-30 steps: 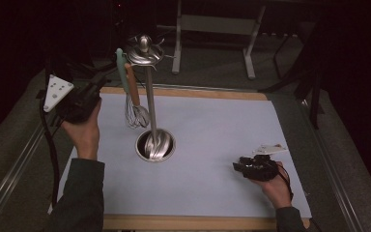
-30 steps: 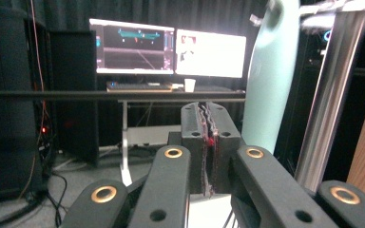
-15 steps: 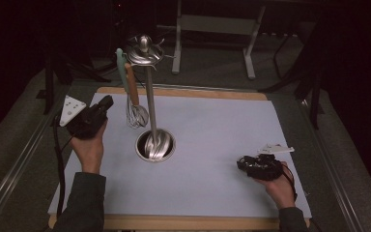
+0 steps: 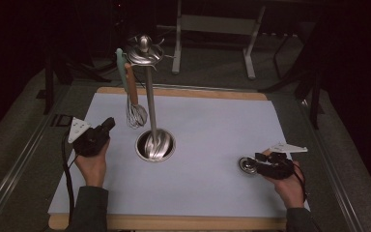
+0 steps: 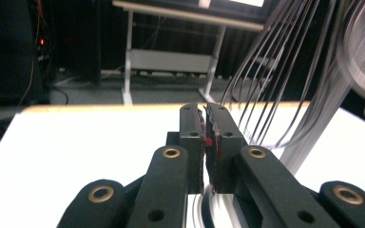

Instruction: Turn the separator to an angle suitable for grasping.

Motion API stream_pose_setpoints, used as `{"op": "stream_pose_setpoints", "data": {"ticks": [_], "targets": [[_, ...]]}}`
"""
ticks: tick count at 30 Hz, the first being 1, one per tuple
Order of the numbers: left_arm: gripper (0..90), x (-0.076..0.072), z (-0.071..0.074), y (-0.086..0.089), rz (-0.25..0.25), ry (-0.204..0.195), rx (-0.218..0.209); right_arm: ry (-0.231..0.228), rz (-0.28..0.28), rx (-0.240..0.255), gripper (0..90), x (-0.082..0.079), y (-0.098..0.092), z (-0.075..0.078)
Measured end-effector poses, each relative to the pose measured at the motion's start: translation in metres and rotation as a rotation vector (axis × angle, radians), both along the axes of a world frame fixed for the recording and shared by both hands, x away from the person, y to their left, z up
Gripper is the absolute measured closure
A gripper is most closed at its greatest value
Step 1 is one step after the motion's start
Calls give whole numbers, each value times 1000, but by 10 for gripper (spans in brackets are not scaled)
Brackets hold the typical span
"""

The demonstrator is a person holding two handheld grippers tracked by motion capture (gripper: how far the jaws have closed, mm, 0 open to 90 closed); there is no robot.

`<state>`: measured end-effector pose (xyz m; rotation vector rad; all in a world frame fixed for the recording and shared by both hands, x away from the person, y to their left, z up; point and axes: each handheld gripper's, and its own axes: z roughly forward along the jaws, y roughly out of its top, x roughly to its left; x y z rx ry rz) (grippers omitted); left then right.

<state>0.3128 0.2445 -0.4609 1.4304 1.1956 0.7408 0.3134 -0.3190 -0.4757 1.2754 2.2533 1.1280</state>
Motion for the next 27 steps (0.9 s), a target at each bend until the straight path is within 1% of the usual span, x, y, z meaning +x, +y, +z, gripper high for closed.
{"op": "stream_pose_setpoints", "data": {"ticks": [4,7,9,12,15,18,20,22,25,27], "targets": [[854,-2,-14,1,18,38,30,-11,-52,12,551,-2,-15,4],[847,-4,-23,3,25,64,41,-17,-96,-6,552,-3,-25,5],[842,-6,-29,4,26,83,50,-12,-129,-17,555,-2,-31,4],[835,-8,-40,5,20,108,47,-1,-171,-38,561,-1,-38,1],[826,-11,-50,6,18,134,43,15,-190,-39,565,1,-44,-4],[807,-12,-60,5,19,163,52,30,-202,-41,567,3,-46,-9],[798,-12,-64,5,23,174,46,39,-214,-57,569,4,-47,-12],[791,-11,-65,5,24,182,56,46,-224,-74,575,5,-48,-16],[782,-10,-70,4,22,197,65,62,-225,-86,627,6,-48,-20],[779,-9,-73,3,19,208,70,65,-233,-113,649,7,-48,-22]]}}
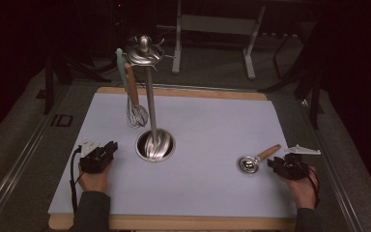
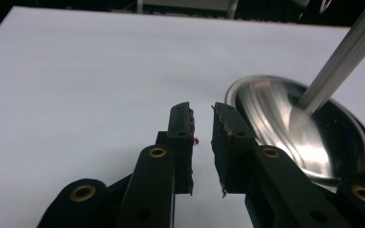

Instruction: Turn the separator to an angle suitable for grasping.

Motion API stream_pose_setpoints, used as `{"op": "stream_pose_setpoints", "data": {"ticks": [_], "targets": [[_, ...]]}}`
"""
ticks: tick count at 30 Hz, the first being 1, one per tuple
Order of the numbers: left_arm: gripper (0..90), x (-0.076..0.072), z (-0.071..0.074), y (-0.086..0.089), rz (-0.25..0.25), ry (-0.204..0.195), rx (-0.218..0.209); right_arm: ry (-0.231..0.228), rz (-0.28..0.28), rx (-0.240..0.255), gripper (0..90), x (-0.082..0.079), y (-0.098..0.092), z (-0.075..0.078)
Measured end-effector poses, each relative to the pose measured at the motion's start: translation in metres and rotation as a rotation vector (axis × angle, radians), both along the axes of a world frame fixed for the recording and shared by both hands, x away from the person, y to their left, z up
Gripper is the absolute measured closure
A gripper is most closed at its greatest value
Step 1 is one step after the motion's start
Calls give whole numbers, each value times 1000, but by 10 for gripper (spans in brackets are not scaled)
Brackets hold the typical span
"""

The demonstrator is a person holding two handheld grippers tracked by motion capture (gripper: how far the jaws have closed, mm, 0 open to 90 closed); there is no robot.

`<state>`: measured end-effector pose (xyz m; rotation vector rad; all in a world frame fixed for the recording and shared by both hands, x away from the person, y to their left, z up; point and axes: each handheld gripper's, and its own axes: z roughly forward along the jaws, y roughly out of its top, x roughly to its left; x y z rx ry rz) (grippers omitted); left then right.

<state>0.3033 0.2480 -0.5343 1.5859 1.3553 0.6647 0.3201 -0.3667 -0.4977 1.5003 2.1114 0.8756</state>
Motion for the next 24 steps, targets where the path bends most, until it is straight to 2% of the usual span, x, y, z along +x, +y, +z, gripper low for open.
{"op": "stream_pose_setpoints", "data": {"ticks": [3,10,17,19,24], "targets": [[768,1,-4,-1,-6,15,2,1,-19,-11,673,1,-2,-2],[756,0,-5,-2,-4,9,14,-1,-54,-3,688,2,-6,-5],[743,0,-5,-3,-10,15,28,11,-62,-9,700,5,-6,-10],[741,1,-5,-3,-9,17,30,15,-65,-8,733,5,-5,-11],[740,2,-5,-5,-14,22,42,18,-82,0,881,6,-5,-11]]}}
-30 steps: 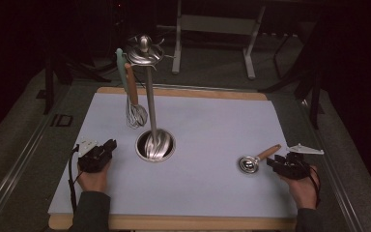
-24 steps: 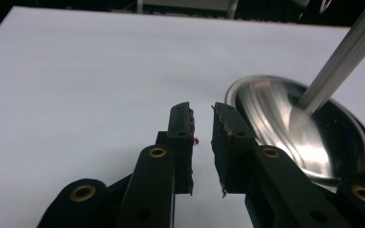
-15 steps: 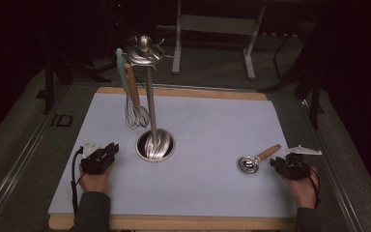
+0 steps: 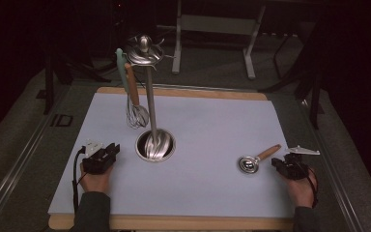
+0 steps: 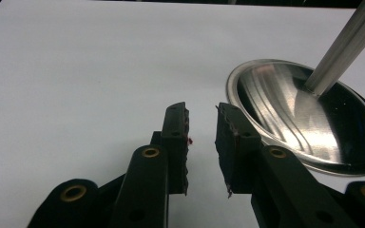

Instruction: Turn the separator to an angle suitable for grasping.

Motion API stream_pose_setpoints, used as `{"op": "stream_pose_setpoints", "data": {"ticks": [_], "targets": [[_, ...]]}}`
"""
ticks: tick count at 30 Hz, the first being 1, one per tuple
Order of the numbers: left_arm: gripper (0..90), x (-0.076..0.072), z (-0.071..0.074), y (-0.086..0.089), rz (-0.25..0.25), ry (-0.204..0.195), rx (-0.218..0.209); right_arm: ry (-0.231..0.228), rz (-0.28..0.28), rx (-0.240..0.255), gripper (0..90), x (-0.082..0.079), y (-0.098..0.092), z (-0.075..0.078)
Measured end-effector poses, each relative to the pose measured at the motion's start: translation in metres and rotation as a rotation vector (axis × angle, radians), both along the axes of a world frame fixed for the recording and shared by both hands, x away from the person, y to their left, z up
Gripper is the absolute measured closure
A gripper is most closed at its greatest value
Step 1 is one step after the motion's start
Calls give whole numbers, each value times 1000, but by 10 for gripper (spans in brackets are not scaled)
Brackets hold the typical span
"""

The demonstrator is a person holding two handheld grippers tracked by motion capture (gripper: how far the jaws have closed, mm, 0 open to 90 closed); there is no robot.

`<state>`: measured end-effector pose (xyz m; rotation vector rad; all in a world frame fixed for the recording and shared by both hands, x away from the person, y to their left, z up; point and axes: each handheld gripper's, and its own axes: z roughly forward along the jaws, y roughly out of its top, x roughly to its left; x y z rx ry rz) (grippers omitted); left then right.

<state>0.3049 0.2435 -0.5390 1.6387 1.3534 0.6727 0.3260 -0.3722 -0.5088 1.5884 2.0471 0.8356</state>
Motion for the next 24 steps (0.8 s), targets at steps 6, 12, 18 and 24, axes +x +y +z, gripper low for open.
{"op": "stream_pose_setpoints", "data": {"ticks": [6,12,18,24], "targets": [[739,0,0,0,-8,4,5,1,-14,12,896,4,-1,2],[739,0,0,-1,-13,3,5,39,-47,56,898,16,-7,-5],[739,0,0,-1,-18,3,5,68,-65,65,899,26,-9,-8],[740,0,0,-1,-22,5,3,95,-65,42,899,35,-5,-9]]}}
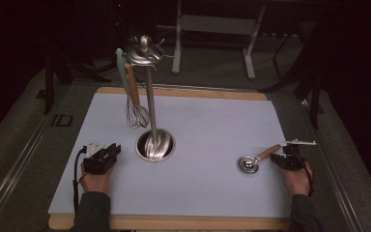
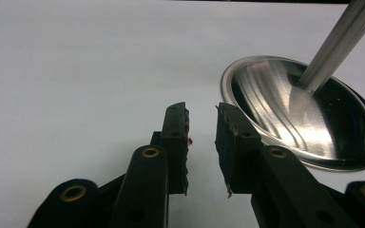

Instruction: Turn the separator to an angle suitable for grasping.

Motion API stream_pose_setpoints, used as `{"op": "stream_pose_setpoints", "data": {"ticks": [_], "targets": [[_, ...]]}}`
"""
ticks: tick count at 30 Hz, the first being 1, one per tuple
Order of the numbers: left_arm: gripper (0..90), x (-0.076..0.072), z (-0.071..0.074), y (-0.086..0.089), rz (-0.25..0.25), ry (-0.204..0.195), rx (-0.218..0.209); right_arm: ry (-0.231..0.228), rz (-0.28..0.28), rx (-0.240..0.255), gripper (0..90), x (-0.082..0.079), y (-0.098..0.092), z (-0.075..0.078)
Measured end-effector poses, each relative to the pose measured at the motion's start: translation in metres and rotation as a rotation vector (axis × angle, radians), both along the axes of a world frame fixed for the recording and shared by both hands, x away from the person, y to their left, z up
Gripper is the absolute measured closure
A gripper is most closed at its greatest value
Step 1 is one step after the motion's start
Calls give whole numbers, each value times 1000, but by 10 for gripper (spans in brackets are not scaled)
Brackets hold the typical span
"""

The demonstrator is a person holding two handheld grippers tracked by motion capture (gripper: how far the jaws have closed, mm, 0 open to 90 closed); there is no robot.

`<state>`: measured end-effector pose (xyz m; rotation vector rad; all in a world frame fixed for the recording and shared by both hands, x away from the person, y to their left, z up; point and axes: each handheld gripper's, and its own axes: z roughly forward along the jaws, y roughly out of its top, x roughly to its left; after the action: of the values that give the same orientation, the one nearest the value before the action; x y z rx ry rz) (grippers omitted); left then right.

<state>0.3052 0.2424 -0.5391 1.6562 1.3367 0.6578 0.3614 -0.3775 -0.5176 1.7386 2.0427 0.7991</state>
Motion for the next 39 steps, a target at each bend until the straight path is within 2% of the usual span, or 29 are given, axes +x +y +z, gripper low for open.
{"op": "stream_pose_setpoints", "data": {"ticks": [11,17,28,39], "targets": [[742,0,0,0,-5,3,7,29,32,-29,899,16,11,2],[742,0,0,0,-5,4,3,40,66,-28,899,24,27,2],[740,0,0,0,-8,5,5,65,156,-27,898,35,59,5],[738,1,0,-1,-10,10,3,74,244,-46,866,34,84,5]]}}
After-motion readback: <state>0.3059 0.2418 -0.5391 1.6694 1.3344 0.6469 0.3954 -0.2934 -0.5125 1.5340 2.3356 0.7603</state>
